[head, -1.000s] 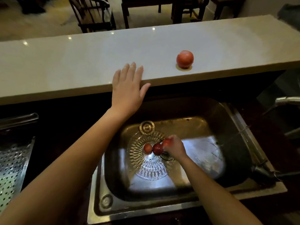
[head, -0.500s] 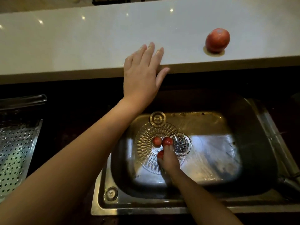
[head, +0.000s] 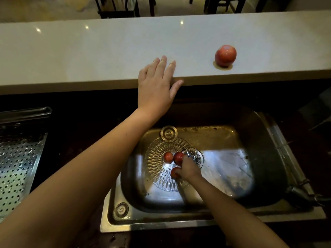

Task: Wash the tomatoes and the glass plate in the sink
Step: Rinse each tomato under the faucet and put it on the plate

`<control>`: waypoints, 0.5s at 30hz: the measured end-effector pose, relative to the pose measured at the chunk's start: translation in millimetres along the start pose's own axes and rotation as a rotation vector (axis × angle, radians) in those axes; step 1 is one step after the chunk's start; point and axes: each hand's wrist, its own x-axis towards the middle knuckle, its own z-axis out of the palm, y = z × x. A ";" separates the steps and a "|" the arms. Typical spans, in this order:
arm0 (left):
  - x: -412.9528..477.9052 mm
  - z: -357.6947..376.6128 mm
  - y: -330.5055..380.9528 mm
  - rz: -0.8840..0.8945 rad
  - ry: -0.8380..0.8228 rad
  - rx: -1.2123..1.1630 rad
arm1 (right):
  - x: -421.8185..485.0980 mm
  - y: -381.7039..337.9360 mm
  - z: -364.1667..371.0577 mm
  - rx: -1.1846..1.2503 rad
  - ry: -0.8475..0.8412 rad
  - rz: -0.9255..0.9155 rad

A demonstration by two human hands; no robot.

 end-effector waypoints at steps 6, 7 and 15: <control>-0.4 -2.0 3.9 -0.015 -0.032 0.038 | -14.3 -24.2 -81.9 0.097 0.239 -0.171; -0.5 -3.1 5.5 -0.022 -0.043 0.048 | -18.3 -31.6 -99.7 0.120 0.286 -0.205; 2.5 -21.2 17.9 -0.028 -0.118 0.142 | -64.8 -81.4 -224.6 0.286 0.828 -0.359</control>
